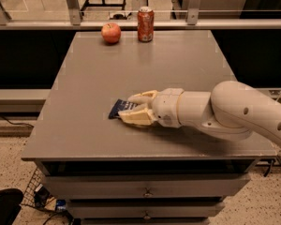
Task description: Move rxbar blueberry near coke can
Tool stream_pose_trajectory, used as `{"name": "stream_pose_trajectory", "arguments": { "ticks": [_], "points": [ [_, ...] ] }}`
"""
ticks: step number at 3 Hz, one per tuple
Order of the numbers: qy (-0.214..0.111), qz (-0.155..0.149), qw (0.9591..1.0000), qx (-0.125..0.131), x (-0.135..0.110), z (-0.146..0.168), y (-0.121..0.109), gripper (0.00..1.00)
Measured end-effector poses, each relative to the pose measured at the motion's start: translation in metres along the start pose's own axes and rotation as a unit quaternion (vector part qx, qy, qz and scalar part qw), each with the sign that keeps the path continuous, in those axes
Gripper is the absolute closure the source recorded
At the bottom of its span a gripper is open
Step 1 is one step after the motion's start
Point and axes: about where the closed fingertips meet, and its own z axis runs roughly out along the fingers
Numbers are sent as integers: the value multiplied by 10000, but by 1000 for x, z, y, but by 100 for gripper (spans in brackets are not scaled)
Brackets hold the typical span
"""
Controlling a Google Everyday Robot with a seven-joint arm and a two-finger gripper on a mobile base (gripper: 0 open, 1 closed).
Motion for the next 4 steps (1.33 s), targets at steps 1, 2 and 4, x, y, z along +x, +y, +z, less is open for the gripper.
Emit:
{"name": "stream_pose_trajectory", "arguments": {
  "ticks": [1, 2, 4],
  "points": [
    [-44, -156, 9999, 53, -31, -13, -20, 100],
    [31, -392, 9991, 171, -68, -36, -51, 100],
    [254, -599, 9975, 264, -107, -50, -137, 100]
  ]
}}
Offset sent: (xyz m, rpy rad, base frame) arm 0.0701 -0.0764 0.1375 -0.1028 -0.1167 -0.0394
